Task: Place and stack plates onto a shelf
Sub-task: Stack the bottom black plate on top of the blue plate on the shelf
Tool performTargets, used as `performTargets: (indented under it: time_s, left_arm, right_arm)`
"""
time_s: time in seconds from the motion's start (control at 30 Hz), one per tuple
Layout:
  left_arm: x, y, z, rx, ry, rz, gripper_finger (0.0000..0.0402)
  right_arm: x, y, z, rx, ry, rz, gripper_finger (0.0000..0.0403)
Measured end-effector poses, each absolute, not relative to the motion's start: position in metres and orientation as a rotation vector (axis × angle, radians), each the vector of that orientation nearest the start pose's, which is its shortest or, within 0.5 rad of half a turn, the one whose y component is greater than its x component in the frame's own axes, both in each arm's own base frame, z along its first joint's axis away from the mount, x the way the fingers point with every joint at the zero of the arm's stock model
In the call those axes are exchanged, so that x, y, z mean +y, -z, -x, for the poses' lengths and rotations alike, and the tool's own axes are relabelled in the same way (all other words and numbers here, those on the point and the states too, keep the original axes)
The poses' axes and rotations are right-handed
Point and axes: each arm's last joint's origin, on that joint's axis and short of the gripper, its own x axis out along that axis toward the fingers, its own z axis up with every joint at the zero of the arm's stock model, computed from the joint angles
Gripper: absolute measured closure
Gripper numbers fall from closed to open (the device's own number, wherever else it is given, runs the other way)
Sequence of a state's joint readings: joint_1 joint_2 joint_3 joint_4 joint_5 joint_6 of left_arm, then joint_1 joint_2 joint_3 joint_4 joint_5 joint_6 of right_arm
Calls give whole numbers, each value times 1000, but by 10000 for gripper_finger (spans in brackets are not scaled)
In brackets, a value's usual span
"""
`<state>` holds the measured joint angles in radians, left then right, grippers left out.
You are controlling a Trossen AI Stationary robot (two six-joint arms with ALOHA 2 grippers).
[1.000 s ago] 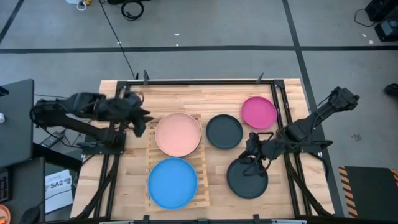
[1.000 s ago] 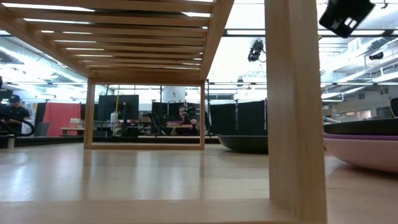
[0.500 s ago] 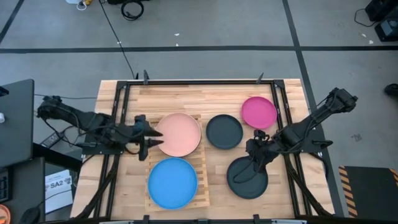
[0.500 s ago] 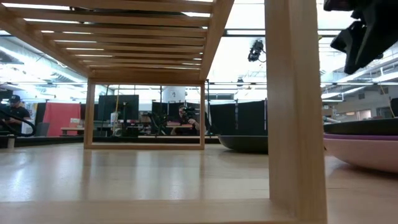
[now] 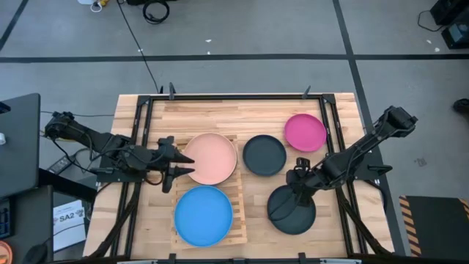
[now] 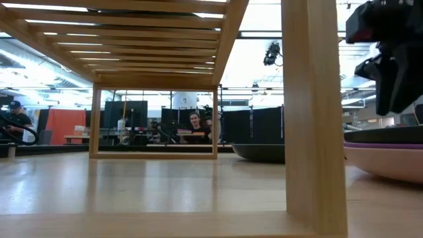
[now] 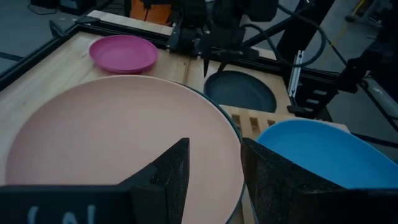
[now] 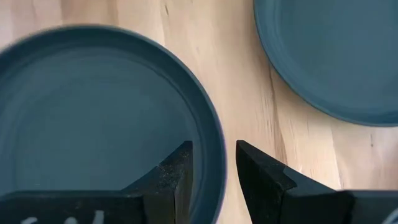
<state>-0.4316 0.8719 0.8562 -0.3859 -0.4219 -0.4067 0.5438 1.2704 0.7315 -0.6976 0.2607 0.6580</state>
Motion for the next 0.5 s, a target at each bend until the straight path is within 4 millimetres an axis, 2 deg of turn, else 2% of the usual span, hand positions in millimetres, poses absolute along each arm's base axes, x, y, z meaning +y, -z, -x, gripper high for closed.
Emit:
performTargets:
  time_s: [0.5]
  left_arm:
    - [-66, -326, -171, 354, -63, 239, 251]
  right_arm:
    - [98, -170, -198, 1228, 203, -80, 275]
